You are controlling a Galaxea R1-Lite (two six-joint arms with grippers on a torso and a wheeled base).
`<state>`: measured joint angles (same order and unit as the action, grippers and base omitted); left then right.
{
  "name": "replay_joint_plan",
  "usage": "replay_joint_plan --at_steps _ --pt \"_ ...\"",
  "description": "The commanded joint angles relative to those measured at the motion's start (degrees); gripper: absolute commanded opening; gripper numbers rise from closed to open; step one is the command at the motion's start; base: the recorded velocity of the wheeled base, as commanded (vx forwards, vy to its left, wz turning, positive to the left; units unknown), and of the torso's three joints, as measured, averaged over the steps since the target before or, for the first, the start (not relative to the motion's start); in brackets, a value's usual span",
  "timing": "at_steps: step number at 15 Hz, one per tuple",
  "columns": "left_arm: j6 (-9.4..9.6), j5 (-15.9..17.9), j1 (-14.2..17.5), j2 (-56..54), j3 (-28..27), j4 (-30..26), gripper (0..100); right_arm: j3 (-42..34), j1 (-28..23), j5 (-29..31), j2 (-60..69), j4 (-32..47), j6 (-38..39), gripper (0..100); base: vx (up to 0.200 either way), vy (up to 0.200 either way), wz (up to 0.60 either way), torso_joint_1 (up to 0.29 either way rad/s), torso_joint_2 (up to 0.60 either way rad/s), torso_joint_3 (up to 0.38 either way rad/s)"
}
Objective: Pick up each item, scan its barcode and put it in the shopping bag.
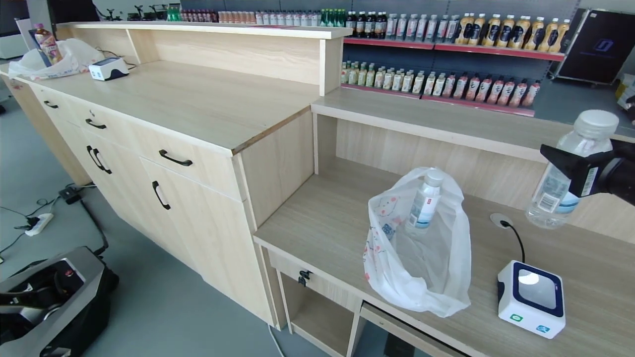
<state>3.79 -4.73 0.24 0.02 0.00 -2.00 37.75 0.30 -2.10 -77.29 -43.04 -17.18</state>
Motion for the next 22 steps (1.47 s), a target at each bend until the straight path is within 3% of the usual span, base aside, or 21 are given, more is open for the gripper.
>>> replay_joint_plan --at_steps 1,8,17,22 --pt "-0.01 -0.02 0.02 -0.02 0.0 -0.02 100 -0.22 1.37 -0.1 -1.11 0.15 1.0 0 0.0 0.0 0.0 0.0 0.0 0.0" --pt "-0.01 -0.02 0.02 -0.02 0.0 -0.02 100 -1.28 4.79 -0.54 -15.7 -2.22 9.27 0 0.0 0.0 0.0 0.0 0.0 0.0" --pt "-0.01 -0.02 0.02 -0.02 0.0 -0.02 100 -2.33 9.8 -4.32 -32.75 -22.26 9.71 0 0.0 0.0 0.0 0.0 0.0 0.0" --pt "-0.01 -0.02 0.02 -0.02 0.0 -0.02 100 -0.75 10.59 -6.69 -37.5 -27.97 9.88 0 0.0 0.0 0.0 0.0 0.0 0.0"
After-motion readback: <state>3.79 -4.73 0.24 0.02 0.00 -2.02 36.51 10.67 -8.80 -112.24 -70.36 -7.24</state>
